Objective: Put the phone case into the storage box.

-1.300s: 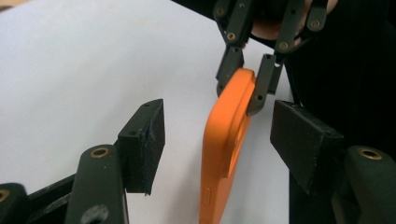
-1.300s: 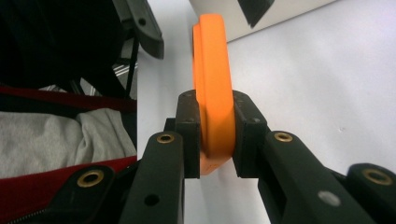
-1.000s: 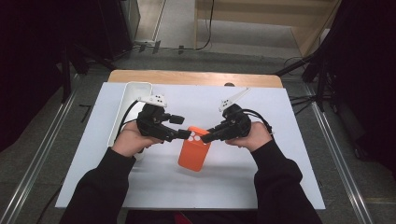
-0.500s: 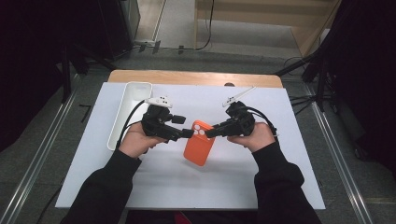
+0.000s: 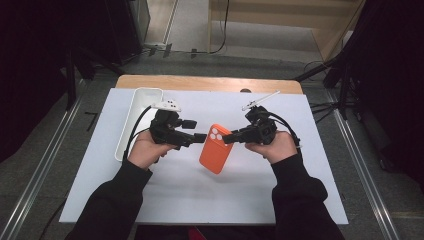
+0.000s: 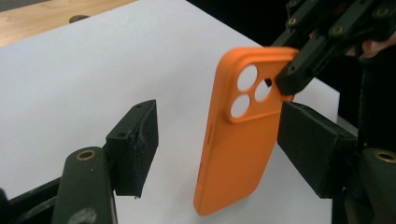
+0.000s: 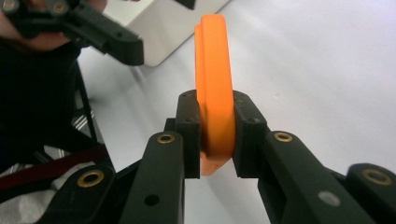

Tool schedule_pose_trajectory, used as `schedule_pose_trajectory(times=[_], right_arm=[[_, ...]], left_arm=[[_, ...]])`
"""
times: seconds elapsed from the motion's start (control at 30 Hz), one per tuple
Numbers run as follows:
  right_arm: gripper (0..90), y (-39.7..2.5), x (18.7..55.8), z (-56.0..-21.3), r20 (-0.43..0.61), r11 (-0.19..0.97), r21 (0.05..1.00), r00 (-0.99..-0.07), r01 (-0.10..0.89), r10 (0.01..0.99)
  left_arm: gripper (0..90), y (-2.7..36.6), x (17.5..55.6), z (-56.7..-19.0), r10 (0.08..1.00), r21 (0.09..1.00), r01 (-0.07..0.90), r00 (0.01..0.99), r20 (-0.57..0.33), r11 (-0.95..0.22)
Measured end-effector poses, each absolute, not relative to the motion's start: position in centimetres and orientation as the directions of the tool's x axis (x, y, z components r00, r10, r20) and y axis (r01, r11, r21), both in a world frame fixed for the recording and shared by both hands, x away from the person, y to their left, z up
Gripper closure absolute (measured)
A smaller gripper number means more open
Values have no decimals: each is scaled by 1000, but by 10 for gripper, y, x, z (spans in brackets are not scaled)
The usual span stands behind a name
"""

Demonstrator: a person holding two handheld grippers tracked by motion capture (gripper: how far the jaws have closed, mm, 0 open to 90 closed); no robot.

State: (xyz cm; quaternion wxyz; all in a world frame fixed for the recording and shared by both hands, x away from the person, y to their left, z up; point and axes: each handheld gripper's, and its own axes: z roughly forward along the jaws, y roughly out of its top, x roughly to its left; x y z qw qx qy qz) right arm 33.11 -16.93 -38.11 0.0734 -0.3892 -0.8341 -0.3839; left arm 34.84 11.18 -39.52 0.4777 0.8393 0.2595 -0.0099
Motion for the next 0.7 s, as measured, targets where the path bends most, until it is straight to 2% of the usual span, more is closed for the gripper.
schedule_pose_trajectory(times=[0.1,0.3,0.53,0.6,0.7], right_arm=[[742,-172,333,-381,434,375,581,-665,722,607],[742,-176,337,-382,435,332,579,-627,745,647],[742,-175,339,-385,444,319,569,-609,758,657],[742,-174,339,-385,436,315,573,-607,757,665],[742,-173,340,-385,435,307,575,-601,759,671]], left_arm=[[295,111,348,-396,432,795,450,861,-268,-406],[217,109,348,-400,448,796,446,858,-250,-410],[209,102,345,-402,440,804,421,869,-225,-420],[157,100,344,-403,445,803,418,869,-217,-424],[127,97,342,-404,454,806,406,870,-195,-430]])
